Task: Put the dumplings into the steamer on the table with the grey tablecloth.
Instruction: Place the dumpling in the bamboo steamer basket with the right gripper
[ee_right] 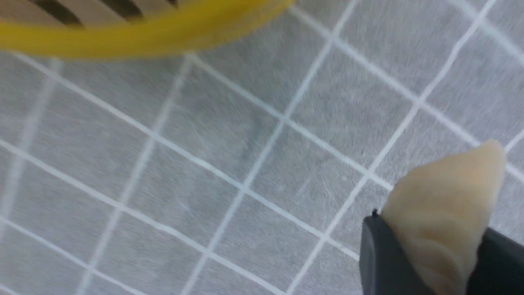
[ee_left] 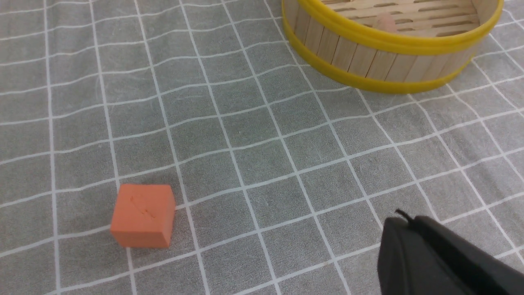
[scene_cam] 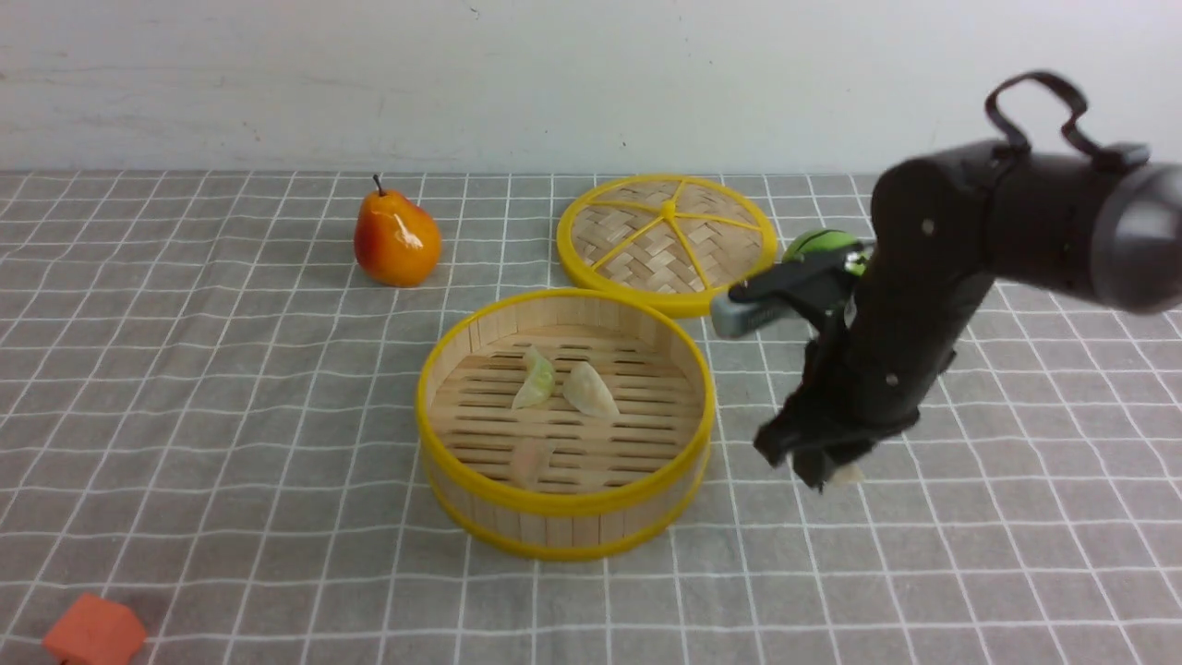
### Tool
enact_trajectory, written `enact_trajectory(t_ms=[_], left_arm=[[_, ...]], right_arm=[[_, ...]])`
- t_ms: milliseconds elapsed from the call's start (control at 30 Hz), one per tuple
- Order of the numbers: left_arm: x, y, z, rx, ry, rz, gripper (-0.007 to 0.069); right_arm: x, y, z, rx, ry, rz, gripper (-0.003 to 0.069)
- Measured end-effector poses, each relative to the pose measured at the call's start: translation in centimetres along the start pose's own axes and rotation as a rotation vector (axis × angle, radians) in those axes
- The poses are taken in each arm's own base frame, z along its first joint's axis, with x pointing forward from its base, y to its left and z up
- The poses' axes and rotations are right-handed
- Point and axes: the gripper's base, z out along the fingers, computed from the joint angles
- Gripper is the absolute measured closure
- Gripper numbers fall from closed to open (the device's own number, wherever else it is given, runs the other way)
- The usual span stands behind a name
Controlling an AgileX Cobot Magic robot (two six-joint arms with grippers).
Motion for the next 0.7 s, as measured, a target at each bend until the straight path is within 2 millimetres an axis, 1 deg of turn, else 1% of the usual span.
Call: enact_trajectory(t_ms=[67, 133, 200, 233, 300, 433, 467, 500, 533, 600, 700], left_arm=[[0.0, 0.0, 0.0, 0.0, -0.002, 0.0, 0.0631], [0.0, 0.0, 0.0, 0.0, -0.002, 0.0, 0.0629], [0.0, 0.0, 0.0, 0.0, -0.002, 0.0, 0.0627], [0.0, 0.0, 0.0, 0.001, -0.001, -0.001, 0.0627], [0.0, 0.0, 0.0, 0.002, -0.001, -0.003, 0.0626], [0.0, 0.0, 0.0, 0.005, 0.001, -0.007, 0.0621], [0.0, -0.1, 0.0, 0.007, 0.001, -0.008, 0.0621], [0.0, -0.1, 0.0, 0.007, 0.001, -0.009, 0.062], [0.0, -0.1, 0.0, 0.008, 0.001, -0.01, 0.0619], [0.0, -0.1, 0.0, 0.008, 0.002, -0.011, 0.0617], [0.0, -0.1, 0.0, 0.009, 0.002, -0.012, 0.0614]], right_arm=[[-1.7, 1.5, -2.2, -0.066, -0.116, -0.016, 0.0463], [-3.0, 3.2, -3.1, -0.119, -0.226, -0.066, 0.0463], [-3.9, 4.8, -3.0, -0.157, -0.314, -0.128, 0.0463], [-4.5, 5.7, -2.1, -0.173, -0.348, -0.156, 0.0463], [-4.8, 6.5, -0.6, -0.187, -0.358, -0.168, 0.0463], [-4.8, 6.5, 5.5, -0.194, -0.257, -0.119, 0.0455], [-4.7, 6.3, 6.6, -0.194, -0.23, -0.103, 0.044], [-4.6, 6.2, 7.4, -0.194, -0.213, -0.085, 0.0412], [-4.4, 6.2, 8.0, -0.195, -0.197, -0.068, 0.0371], [-4.5, 6.2, 8.2, -0.198, -0.195, -0.043, 0.0273], [-4.9, 6.3, 7.1, -0.198, -0.208, -0.05, 0.0146]])
